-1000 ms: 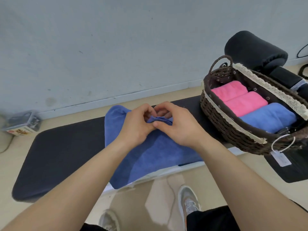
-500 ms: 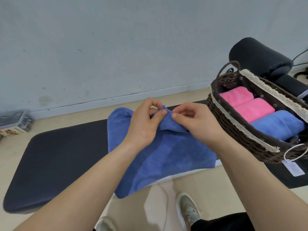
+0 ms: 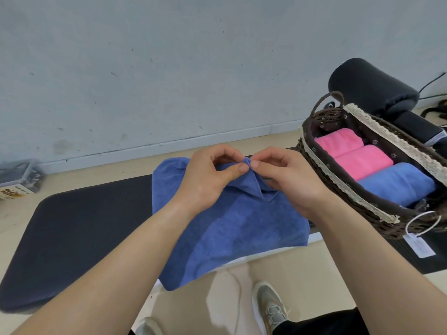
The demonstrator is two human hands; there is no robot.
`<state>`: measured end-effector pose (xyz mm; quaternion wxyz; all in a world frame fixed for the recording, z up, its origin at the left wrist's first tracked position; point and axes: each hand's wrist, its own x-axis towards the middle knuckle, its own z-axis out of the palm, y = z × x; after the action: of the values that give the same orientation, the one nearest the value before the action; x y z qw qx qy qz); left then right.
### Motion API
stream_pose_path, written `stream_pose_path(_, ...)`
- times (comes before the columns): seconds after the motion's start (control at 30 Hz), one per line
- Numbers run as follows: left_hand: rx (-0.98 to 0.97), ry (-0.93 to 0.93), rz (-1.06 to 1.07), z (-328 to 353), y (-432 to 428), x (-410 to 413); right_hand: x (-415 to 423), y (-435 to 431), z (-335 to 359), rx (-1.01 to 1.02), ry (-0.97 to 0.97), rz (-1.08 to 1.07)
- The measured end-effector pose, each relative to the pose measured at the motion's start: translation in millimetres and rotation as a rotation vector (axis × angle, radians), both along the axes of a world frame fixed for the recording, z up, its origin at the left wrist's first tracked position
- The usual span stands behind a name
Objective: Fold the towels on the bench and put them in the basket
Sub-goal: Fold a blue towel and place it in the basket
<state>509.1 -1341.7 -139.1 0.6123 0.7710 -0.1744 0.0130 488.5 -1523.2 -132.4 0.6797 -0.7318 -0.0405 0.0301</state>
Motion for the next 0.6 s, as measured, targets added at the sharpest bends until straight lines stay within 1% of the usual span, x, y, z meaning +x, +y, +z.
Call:
stream_pose_path(0.2,-0.009,0.026,0.059,5.1,-6.6,-4.3,-3.5,-6.1,-0.5,0.032,-0.002,0.050)
stream_pose_path(0.3,-0.009,0.026,0.084,6.5,-8.7,-4.3,-6.2,-6.8,-0.4,-0.079,-0.050,0.099)
stream_pose_path(0.4,0.044,0.004,0.040,2.6,-7.4,-1.4,-6.0,-2.7,-5.4,-0.182,-0.084,0.062)
stream_pose_path(0.43,0.106,-0.009,0.006,1.0,-5.4,0.2,-4.8,-1.1,-6.7,-0.210,-0.100,0.040)
stream_pose_path(0.47,0.210,-0.040,-0.026,-1.5,-2.3,3.0,-3.7,0.0,-7.1,-0.224,-0.113,0.020)
stream_pose_path(0.53,0.528,-0.163,-0.068,-5.8,6.9,11.1,-0.6,0.4,-7.3,-0.196,-0.125,-0.011)
stream_pose_path(0.6,0.812,-0.258,-0.060,-8.0,19.3,20.3,0.5,0.9,-5.5,-0.140,-0.122,-0.038)
